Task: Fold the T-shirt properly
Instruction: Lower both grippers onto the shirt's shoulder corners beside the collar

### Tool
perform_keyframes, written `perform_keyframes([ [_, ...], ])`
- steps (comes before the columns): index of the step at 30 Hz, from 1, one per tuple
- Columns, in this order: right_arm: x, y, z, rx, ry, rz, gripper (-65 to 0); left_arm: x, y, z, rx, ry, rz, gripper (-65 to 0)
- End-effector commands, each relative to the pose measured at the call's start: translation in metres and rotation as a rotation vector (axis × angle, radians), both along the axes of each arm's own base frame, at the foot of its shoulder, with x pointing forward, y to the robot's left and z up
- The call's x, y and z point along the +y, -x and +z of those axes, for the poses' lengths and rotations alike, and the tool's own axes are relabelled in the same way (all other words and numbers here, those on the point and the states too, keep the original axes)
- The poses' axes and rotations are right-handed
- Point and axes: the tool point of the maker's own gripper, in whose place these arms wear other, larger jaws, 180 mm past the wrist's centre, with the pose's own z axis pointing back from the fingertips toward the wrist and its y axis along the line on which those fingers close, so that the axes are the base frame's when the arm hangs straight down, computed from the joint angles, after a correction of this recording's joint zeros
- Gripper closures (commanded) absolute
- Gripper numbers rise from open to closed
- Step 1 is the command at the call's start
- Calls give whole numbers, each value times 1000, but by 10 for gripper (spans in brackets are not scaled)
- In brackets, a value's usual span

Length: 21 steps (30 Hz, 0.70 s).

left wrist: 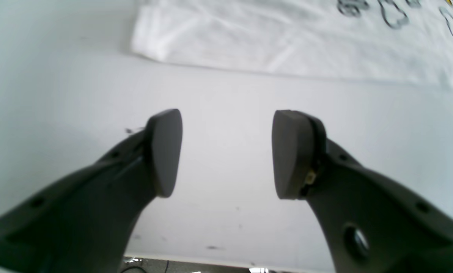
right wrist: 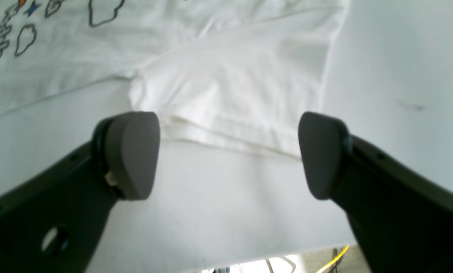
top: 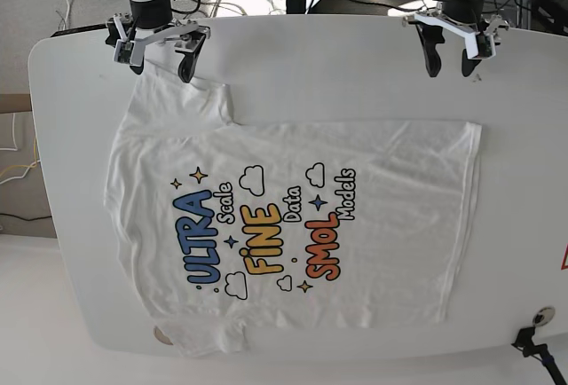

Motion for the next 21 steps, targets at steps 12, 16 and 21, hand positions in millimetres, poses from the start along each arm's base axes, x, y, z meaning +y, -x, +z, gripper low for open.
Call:
perform_keyframes([
  [12, -54, -23, 34, 7, -446, -137, -552, 30, -47, 37, -67, 142, -43, -352],
  [16, -60, -18, 27, 58, -519, -155, -552, 35, -58, 39, -53, 183, -62, -352],
  [21, -60, -7, 7, 131, -561, -176, -552, 48, -70, 31, -26, 226, -39, -352],
])
